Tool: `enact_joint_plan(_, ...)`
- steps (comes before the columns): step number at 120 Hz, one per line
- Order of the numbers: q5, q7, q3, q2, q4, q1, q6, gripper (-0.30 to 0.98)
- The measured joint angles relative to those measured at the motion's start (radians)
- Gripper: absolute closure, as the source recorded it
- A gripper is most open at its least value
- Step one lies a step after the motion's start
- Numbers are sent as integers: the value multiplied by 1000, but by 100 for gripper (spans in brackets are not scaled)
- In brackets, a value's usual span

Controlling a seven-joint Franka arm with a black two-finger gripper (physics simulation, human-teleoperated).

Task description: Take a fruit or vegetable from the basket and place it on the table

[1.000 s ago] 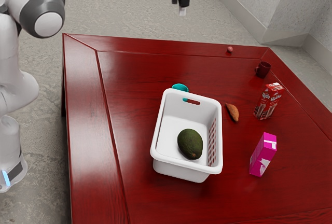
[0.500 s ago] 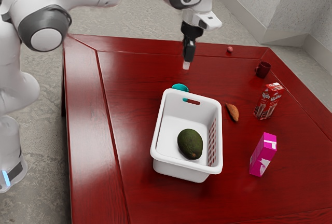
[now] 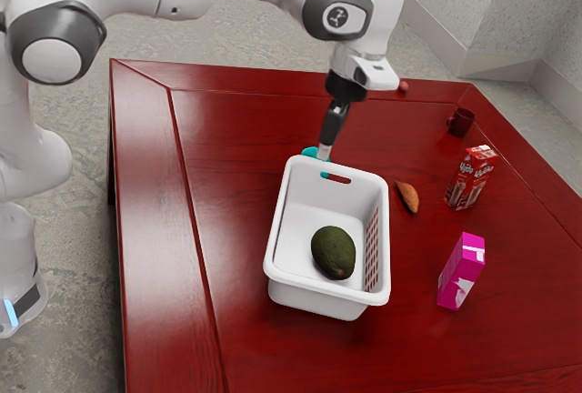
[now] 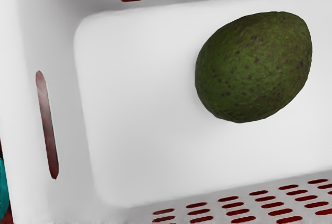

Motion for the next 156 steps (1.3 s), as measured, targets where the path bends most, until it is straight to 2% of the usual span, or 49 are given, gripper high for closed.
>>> enact_joint_plan(42, 16, 16, -48, 14, -62, -4, 56, 2)
enact_joint_plan(104, 15, 26, -243, 24, -159, -17, 235, 2)
enact_joint_plan(156, 6, 31, -252, 51, -247, -6, 407, 2)
